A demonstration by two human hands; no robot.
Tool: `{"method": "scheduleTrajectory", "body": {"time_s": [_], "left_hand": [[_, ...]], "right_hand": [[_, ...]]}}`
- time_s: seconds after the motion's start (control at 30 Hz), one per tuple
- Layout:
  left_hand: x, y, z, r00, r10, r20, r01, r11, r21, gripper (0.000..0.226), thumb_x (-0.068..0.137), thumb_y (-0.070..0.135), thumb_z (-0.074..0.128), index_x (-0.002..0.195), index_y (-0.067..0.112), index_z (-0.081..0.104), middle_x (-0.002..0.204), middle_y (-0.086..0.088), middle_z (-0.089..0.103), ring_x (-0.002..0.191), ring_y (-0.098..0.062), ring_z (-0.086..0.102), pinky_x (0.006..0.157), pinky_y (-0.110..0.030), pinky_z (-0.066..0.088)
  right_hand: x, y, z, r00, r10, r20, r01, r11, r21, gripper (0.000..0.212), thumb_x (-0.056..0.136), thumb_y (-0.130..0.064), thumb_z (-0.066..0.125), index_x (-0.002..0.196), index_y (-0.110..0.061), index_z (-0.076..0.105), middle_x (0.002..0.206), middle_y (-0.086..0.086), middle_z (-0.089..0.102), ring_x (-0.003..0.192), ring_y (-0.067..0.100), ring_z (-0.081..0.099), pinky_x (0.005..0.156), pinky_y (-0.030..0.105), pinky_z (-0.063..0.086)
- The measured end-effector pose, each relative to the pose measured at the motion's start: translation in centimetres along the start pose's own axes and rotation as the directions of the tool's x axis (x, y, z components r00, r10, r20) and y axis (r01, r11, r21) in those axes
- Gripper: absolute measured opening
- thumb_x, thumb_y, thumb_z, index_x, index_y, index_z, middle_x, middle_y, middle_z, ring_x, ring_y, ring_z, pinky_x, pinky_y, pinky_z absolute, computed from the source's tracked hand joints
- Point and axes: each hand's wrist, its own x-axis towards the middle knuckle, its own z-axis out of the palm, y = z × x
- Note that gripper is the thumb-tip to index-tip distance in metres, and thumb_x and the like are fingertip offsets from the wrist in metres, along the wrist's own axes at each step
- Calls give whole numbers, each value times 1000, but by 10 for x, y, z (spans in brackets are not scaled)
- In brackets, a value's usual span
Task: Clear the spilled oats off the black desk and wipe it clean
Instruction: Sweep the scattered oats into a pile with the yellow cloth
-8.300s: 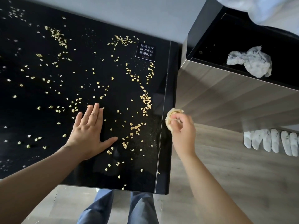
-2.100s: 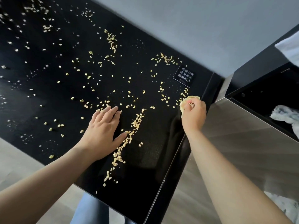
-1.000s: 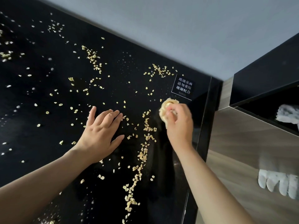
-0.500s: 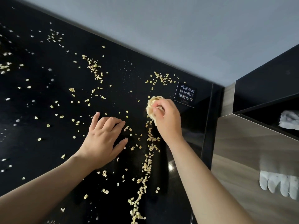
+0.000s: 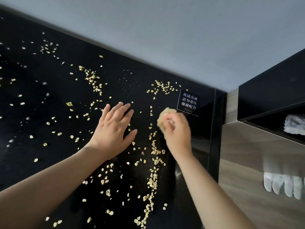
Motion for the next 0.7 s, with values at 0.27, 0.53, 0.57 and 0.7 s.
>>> {"method": "scheduleTrajectory", "body": {"time_s": [0.27, 0.53, 0.57, 0.7], "left_hand": [[22, -1, 8, 999, -29, 41, 25, 996, 82, 73, 88, 56, 33, 136, 3, 49, 146, -11, 42, 140, -28, 32, 117, -48, 13], [30, 2, 13, 997, -56, 60, 48, 991, 124, 81, 86, 62, 33, 139, 1, 45, 149, -13, 38, 142, -30, 28, 118, -52, 13], [31, 3, 14, 996, -52, 73, 43, 991, 128, 82, 85, 63, 32, 139, 2, 44, 149, -13, 37, 142, -30, 27, 118, -53, 13], [29, 6, 16, 994, -75, 85, 63, 988, 139, 85, 85, 65, 30, 140, 3, 43, 151, -13, 36, 143, -28, 24, 119, -51, 11]], "right_hand": [[14, 27, -43, 919, 234, -316, -205, 971, 122, 14, 88, -2, 59, 96, -13, 64, 103, -6, 54, 94, 9, 52, 73, -2, 34], [-19, 85, -64, 914, 271, -301, -287, 958, -11, 16, 90, -5, 59, 102, -15, 62, 106, -4, 55, 99, 15, 53, 80, 21, 40], [-24, 90, -64, 911, 274, -308, -300, 953, -40, 15, 89, -4, 59, 102, -13, 62, 106, -2, 57, 98, 16, 54, 79, 22, 40], [-53, 81, -57, 931, 219, -293, -262, 958, -115, 16, 85, 1, 61, 96, -11, 62, 97, -5, 56, 86, 7, 48, 72, 8, 33]]}}
